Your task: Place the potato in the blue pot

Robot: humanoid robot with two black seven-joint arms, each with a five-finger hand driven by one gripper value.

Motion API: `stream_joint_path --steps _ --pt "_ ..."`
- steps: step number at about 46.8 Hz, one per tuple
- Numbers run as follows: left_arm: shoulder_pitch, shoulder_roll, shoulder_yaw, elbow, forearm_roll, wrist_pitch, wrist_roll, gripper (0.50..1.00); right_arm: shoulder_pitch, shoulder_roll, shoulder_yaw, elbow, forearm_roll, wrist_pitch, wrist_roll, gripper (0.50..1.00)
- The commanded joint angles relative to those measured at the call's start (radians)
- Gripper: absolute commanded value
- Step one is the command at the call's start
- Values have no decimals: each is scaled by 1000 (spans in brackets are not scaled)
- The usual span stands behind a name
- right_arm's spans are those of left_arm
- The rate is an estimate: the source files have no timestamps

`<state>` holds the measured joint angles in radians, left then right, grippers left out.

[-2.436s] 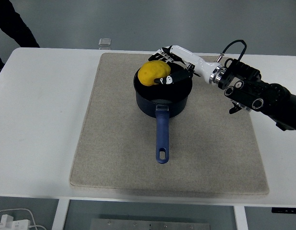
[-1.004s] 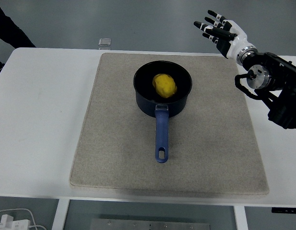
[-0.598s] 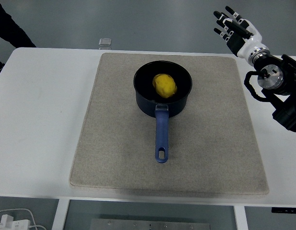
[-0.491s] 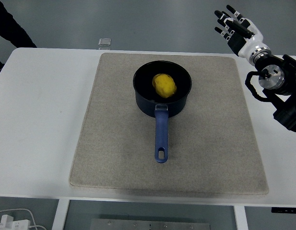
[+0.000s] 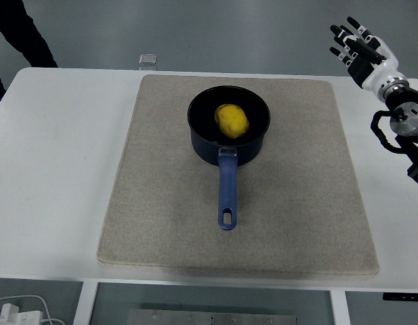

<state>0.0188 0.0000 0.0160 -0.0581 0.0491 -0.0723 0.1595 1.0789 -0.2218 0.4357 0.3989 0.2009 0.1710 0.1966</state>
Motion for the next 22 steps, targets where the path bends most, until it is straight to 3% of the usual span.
stream_joint_path --steps 1,22 --pt "0 0 1 0 1 0 0 996 -4 -1 0 0 0 1 0 930" --pt "0 0 1 0 0 0 0 996 -23 12 0 0 0 1 26 930"
